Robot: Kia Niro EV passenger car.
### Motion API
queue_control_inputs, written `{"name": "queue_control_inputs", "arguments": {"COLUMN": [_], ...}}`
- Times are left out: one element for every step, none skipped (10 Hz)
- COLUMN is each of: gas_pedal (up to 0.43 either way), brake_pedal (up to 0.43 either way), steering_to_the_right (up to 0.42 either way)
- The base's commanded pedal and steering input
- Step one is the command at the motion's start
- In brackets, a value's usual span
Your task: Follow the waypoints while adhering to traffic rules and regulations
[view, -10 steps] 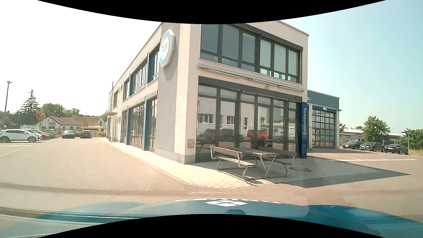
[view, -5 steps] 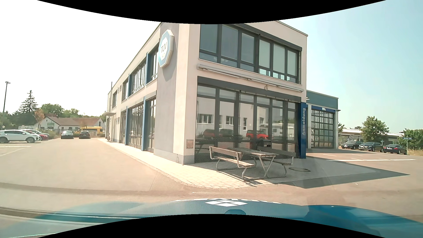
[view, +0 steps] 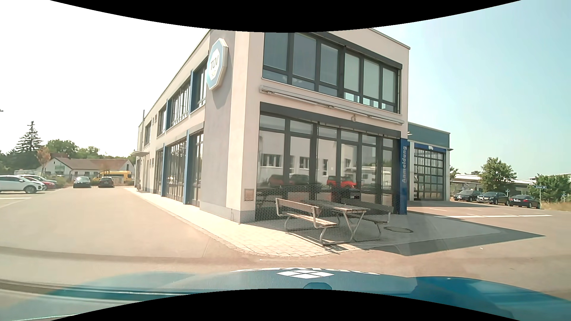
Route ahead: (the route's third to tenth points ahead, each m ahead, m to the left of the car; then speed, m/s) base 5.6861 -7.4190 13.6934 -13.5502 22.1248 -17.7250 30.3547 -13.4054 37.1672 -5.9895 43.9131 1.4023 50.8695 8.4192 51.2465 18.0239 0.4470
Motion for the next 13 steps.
{"name": "queue_control_inputs", "arguments": {"gas_pedal": [0.11, 0.11, 0.118, 0.13, 0.138, 0.138, 0.15, 0.15, 0.15, 0.15, 0.15, 0.157, 0.157], "brake_pedal": [0.0, 0.0, 0.0, 0.0, 0.0, 0.0, 0.0, 0.0, 0.0, 0.0, 0.0, 0.0, 0.0], "steering_to_the_right": [0.803, 0.835, 0.867, 0.897, 0.925, 0.945, 0.959, 0.968, 0.973, 0.972, 0.972, 0.97, 0.966]}}
